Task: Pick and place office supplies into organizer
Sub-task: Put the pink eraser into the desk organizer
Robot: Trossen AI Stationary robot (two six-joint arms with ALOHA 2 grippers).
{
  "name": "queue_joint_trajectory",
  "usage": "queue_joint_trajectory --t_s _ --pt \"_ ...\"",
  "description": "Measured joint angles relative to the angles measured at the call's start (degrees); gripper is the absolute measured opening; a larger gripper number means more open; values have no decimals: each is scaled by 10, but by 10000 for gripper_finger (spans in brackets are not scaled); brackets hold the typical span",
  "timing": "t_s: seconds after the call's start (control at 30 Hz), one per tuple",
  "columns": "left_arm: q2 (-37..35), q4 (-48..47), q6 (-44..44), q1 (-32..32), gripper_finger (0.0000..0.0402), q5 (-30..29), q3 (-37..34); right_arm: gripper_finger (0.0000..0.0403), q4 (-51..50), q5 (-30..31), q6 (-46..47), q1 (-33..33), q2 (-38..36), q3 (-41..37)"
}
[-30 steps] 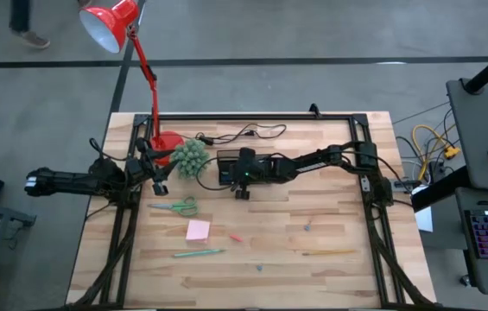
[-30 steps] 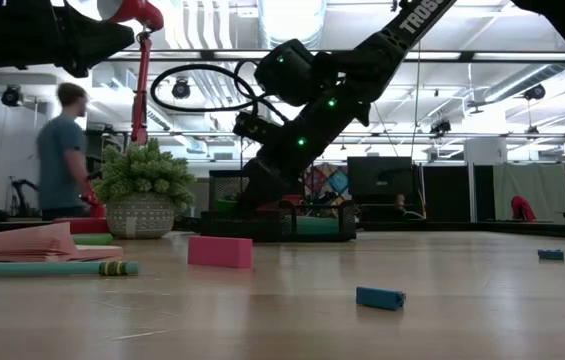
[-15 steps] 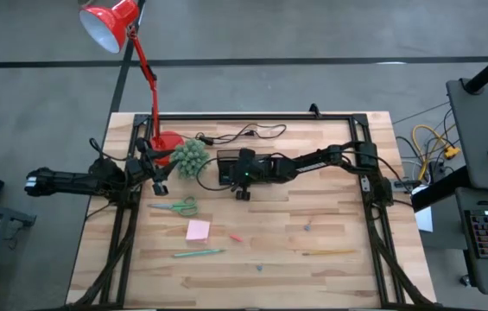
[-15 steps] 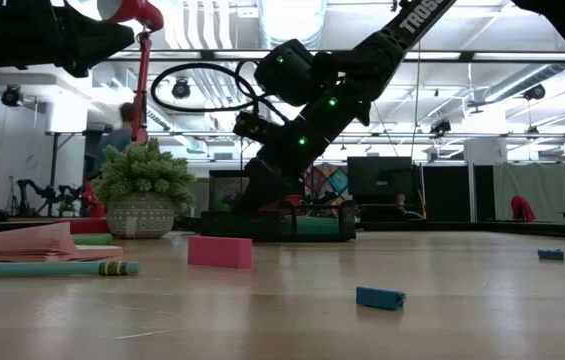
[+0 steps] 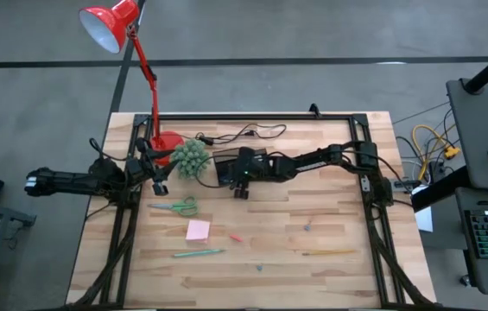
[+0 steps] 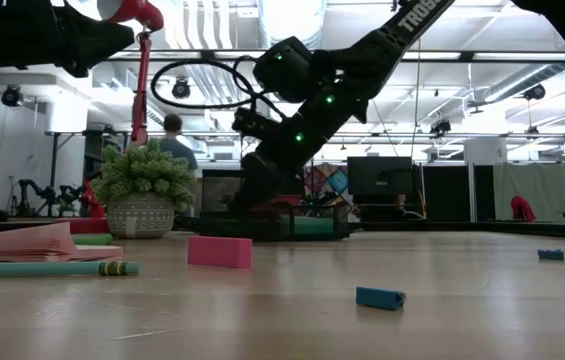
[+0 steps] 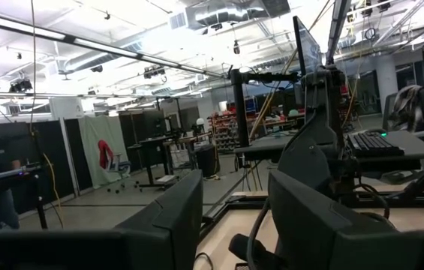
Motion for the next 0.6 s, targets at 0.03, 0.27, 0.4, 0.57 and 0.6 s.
queue_joint_trajectory --t_s 0.03,0.27,0.4,0.57,0.6 --pt "0 0 0 0 139 0 0 173 0 -1 4 0 0 3" --pt "0 0 0 0 139 0 0 167 -20 -2 28 0 0 20" --pt "0 0 0 0 139 0 0 162 -21 -2 43 1 0 20" --pt "0 0 0 0 139 0 0 159 -21 -2 45 8 -5 20" --pt "0 0 0 0 139 0 0 160 -22 -2 51 10 -8 20"
